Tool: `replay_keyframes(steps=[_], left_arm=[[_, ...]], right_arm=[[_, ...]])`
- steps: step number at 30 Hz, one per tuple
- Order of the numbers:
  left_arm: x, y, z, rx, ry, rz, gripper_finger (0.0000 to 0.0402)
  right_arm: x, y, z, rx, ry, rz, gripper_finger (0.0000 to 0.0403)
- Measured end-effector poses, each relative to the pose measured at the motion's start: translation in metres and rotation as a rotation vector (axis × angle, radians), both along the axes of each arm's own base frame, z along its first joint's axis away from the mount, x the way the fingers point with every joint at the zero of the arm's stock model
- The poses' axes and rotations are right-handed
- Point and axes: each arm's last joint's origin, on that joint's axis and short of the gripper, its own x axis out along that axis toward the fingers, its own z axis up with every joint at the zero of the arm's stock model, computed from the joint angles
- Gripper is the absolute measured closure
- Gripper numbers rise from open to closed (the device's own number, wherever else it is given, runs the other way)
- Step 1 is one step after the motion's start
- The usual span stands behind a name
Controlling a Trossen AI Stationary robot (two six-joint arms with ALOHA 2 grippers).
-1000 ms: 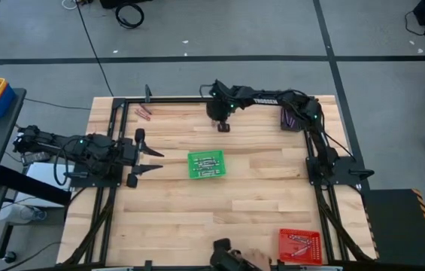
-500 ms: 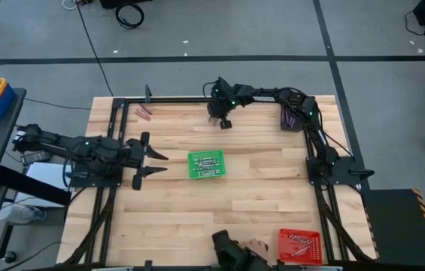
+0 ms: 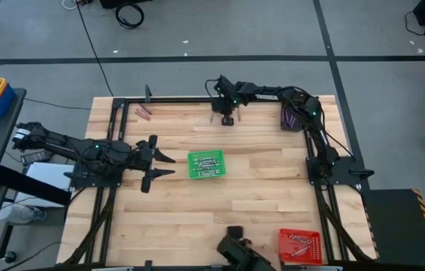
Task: Sort crayons
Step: Put the pink crayon into the red basket
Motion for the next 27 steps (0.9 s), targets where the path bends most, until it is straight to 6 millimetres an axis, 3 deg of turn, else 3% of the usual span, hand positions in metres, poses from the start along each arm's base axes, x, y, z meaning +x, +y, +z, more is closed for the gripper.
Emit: replay_keyframes(steps=[3, 8, 11, 14, 20, 27], left_arm=[[0.0, 0.0, 0.0, 0.026, 0.0, 0.001, 0.0228], [0.0, 0.0, -0.001, 0.071, 0.008, -0.01, 0.0228], [0.0, 0.0, -0.002, 0.077, 0.014, -0.011, 0.0228], [-0.001, 0.0, -0.003, 0.065, 0.025, -0.018, 0.0228], [-0.002, -0.005, -0.004, 0.05, 0.043, -0.05, 0.0228], [-0.003, -0.009, -0.003, 0.052, 0.028, -0.071, 0.0228]], right_arm=[[-0.013, 0.004, 0.019, -0.044, 0.104, -0.26, 0.0398], [-0.056, -0.006, 0.042, 0.017, 0.195, -0.717, 0.0381], [-0.087, -0.015, 0.041, 0.148, 0.284, -0.941, 0.0357], [-0.112, -0.021, 0.027, 0.228, 0.348, -1.105, 0.0321], [-0.142, -0.022, -0.005, 0.417, 0.346, -1.265, 0.0248], [-0.147, -0.022, -0.003, 0.43, 0.321, -1.264, 0.023]])
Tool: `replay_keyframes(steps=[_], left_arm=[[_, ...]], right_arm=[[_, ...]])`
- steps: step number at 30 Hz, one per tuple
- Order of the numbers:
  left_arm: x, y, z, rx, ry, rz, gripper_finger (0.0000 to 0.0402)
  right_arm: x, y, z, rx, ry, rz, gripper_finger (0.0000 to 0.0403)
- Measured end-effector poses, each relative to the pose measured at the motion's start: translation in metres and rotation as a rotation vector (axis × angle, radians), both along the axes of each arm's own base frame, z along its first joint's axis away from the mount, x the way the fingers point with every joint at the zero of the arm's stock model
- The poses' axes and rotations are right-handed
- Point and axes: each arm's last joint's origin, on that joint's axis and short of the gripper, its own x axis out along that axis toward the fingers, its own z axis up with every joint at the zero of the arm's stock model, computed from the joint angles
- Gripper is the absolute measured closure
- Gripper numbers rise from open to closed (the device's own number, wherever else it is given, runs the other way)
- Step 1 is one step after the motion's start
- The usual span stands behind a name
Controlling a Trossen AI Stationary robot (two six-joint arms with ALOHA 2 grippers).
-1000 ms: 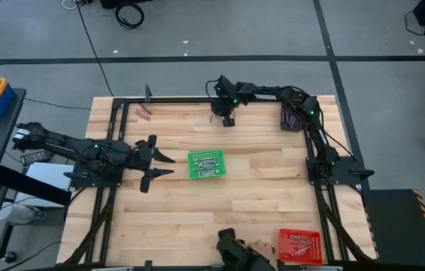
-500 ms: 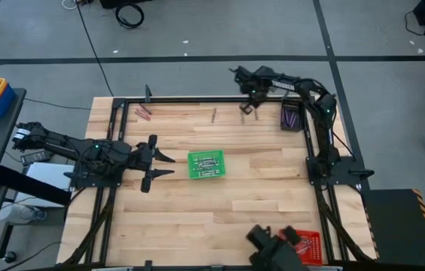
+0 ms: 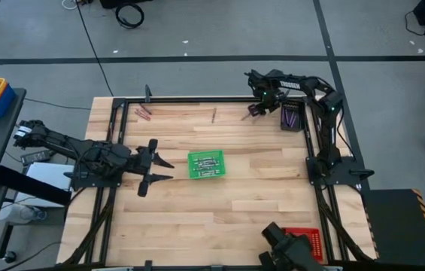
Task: Sort crayons
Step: Put the pink crayon into the red basket
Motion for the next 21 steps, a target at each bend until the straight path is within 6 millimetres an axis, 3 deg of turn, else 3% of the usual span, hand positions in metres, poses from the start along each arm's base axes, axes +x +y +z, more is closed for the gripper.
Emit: replay_keyframes(steps=[4, 11, 16, 21], left_arm=[[0.0, 0.0, 0.0, -0.001, -0.003, 0.001, 0.0228], [0.0, 0.0, 0.001, -0.002, -0.015, 0.0, 0.0228], [0.0, 0.0, 0.002, -0.01, -0.016, 0.002, 0.0228], [0.0, 0.0, 0.001, -0.062, -0.008, 0.015, 0.0228]], right_arm=[[-0.003, 0.005, 0.017, -0.019, -0.02, 0.029, 0.0238], [0.005, 0.022, 0.049, -0.078, -0.098, -0.205, 0.024], [0.017, 0.031, 0.047, -0.116, -0.074, -0.304, 0.0237], [0.034, 0.034, 0.029, -0.123, -0.084, -0.452, 0.0239]])
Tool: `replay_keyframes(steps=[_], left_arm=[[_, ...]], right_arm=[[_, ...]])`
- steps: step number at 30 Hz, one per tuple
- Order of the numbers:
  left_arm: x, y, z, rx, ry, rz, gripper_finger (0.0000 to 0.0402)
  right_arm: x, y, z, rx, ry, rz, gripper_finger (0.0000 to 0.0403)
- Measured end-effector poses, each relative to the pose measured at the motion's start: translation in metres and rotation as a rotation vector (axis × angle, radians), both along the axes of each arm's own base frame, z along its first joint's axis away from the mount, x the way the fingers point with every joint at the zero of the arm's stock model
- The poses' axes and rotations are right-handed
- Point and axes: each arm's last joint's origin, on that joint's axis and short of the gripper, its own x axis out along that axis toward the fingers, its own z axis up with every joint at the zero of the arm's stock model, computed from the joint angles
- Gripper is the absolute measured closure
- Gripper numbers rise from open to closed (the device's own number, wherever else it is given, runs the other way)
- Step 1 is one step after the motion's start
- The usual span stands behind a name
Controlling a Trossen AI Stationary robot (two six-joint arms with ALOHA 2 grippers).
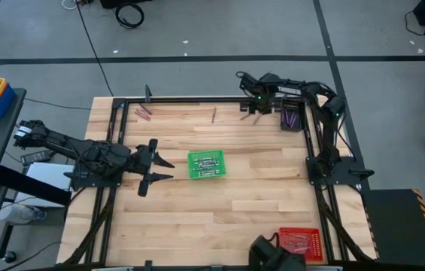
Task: Sort crayons
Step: Put the pink crayon into the red basket
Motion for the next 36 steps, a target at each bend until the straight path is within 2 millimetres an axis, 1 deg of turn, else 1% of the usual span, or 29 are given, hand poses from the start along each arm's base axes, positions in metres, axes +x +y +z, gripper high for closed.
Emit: replay_keyframes(steps=[5, 7, 12, 17, 22, 28, 32, 36], left_arm=[[-0.001, -0.005, 0.0, -0.049, 0.007, -0.029, 0.0228], [-0.003, -0.009, 0.0, -0.051, 0.008, -0.053, 0.0228], [-0.005, -0.017, 0.0, -0.015, 0.003, -0.116, 0.0228], [-0.006, -0.019, 0.001, 0.029, -0.013, -0.141, 0.0228], [-0.006, -0.019, 0.003, 0.021, -0.034, -0.14, 0.0228], [-0.005, -0.019, 0.004, 0.019, -0.04, -0.139, 0.0228], [-0.006, -0.019, 0.004, 0.015, -0.042, -0.138, 0.0228], [-0.013, -0.016, 0.006, -0.014, -0.034, -0.132, 0.0228]], right_arm=[[0.018, 0.004, -0.028, -0.003, 0.014, -0.077, 0.024], [0.021, 0.004, -0.032, 0.0, 0.018, -0.104, 0.0242], [0.021, 0.005, -0.03, -0.014, 0.014, -0.135, 0.0257], [0.02, 0.004, -0.025, -0.038, 0.007, -0.147, 0.028], [0.022, 0.004, -0.03, -0.021, -0.004, -0.144, 0.0319], [0.026, 0.006, -0.03, -0.034, -0.008, -0.133, 0.0368], [0.027, 0.006, -0.03, -0.035, -0.013, -0.121, 0.0377], [0.029, 0.01, -0.026, -0.043, -0.021, -0.034, 0.0375]])
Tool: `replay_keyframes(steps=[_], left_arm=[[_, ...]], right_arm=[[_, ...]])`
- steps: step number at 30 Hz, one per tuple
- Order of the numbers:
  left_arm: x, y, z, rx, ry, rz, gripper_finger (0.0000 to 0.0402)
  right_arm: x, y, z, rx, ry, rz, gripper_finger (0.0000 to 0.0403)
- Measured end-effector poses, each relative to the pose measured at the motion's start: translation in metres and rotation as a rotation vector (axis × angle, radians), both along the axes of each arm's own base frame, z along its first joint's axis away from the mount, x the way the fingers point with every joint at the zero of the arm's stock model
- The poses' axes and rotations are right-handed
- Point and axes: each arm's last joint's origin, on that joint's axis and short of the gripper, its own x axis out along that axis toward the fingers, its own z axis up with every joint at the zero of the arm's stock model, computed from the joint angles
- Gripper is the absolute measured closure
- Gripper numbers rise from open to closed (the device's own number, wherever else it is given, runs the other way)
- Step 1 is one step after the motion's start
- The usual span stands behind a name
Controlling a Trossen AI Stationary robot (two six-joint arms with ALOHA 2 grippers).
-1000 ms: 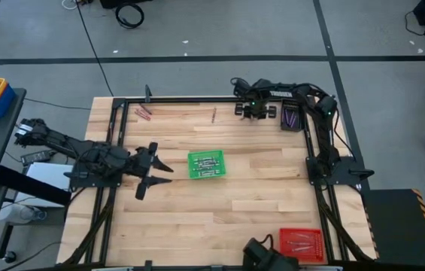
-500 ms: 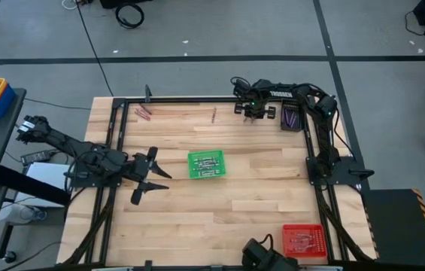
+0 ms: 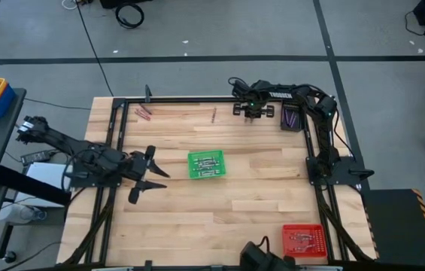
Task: Sort crayons
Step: Put the pink crayon into the red basket
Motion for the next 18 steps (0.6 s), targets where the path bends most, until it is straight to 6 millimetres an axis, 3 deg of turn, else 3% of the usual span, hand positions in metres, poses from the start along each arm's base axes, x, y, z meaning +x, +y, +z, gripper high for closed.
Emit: replay_keyframes(steps=[4, 8, 11, 14, 18], left_arm=[[-0.012, 0.005, 0.005, -0.004, -0.023, -0.001, 0.0228], [-0.022, 0.01, 0.012, 0.019, -0.087, -0.007, 0.0228], [-0.027, 0.011, 0.016, 0.06, -0.125, -0.014, 0.0228], [-0.028, 0.012, 0.017, 0.103, -0.147, -0.02, 0.0228], [-0.028, 0.012, 0.02, 0.133, -0.183, -0.022, 0.0228]], right_arm=[[0.004, 0.022, 0.028, -0.011, -0.01, 0.115, 0.0375], [0.011, 0.075, 0.07, -0.043, 0.015, 0.292, 0.0377], [0.014, 0.138, 0.1, -0.045, 0.024, 0.455, 0.0376], [0.016, 0.215, 0.119, -0.015, -0.011, 0.669, 0.0376], [-0.002, 0.315, 0.132, 0.099, -0.07, 0.914, 0.0376]])
